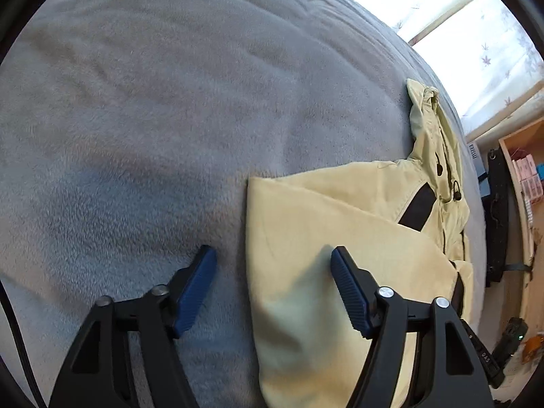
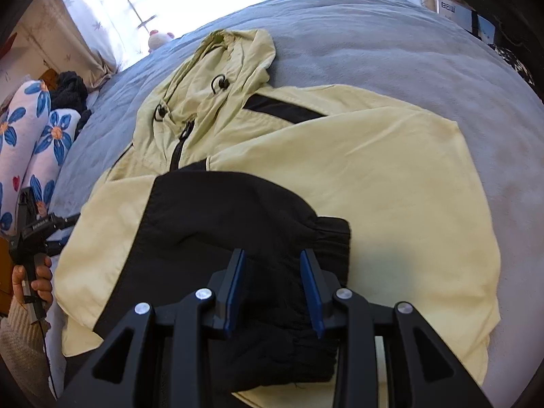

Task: Fold large clothes
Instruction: 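Fold the yellow side panel inward with the left tool while the right tool holds the sleeve, then open both tools and lift them off the jacket, then grasp the black jacket hem with both tools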

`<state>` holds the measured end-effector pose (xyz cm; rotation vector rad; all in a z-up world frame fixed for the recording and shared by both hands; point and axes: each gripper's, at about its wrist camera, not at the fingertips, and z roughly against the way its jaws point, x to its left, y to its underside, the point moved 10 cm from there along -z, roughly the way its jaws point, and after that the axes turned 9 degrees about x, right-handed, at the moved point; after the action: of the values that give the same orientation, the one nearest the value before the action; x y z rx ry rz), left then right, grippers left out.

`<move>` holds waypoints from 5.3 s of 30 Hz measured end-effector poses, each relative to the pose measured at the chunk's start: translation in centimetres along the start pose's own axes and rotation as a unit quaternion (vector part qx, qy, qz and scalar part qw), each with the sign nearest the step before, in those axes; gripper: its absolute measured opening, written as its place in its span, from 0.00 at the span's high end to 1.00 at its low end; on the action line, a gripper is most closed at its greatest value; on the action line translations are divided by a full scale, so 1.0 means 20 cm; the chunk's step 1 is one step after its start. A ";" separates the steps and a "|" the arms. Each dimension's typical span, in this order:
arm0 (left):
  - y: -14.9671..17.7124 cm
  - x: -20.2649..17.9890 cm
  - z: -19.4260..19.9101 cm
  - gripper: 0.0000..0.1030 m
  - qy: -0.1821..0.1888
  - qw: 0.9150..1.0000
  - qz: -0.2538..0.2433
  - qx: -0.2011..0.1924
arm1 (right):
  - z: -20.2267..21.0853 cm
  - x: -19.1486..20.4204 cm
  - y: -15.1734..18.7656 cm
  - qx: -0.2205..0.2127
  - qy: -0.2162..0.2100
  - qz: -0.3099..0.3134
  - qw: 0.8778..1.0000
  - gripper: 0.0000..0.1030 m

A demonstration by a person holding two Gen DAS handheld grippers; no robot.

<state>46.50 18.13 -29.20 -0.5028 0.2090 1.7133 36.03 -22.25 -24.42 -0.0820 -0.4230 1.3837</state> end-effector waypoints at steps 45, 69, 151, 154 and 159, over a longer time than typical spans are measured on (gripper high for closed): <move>0.58 0.00 0.18 0.48 0.189 0.980 -0.048 0.050 | 0.03 0.16 0.22 0.006 0.021 0.075 0.997 0.66; 0.59 -0.18 0.57 0.71 -0.134 0.970 -0.171 -0.111 | 0.18 0.40 0.31 -0.029 0.047 0.137 0.989 0.66; 1.88 -0.03 1.06 0.25 -0.146 0.971 -0.159 -0.100 | 1.07 -0.26 1.41 -0.077 0.071 0.077 0.992 0.45; 1.90 0.10 0.96 0.25 -0.154 0.974 -0.145 -0.076 | 1.01 -0.41 1.47 -0.061 0.084 0.057 0.993 0.45; 1.93 0.26 0.83 0.25 -0.128 0.985 -0.107 -0.045 | 0.92 -0.61 1.57 -0.029 0.070 0.005 0.997 0.45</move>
<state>4.90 21.35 -22.07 -0.3531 -0.1050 1.5624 -0.95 -31.31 -19.95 -0.2283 -0.3458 1.3668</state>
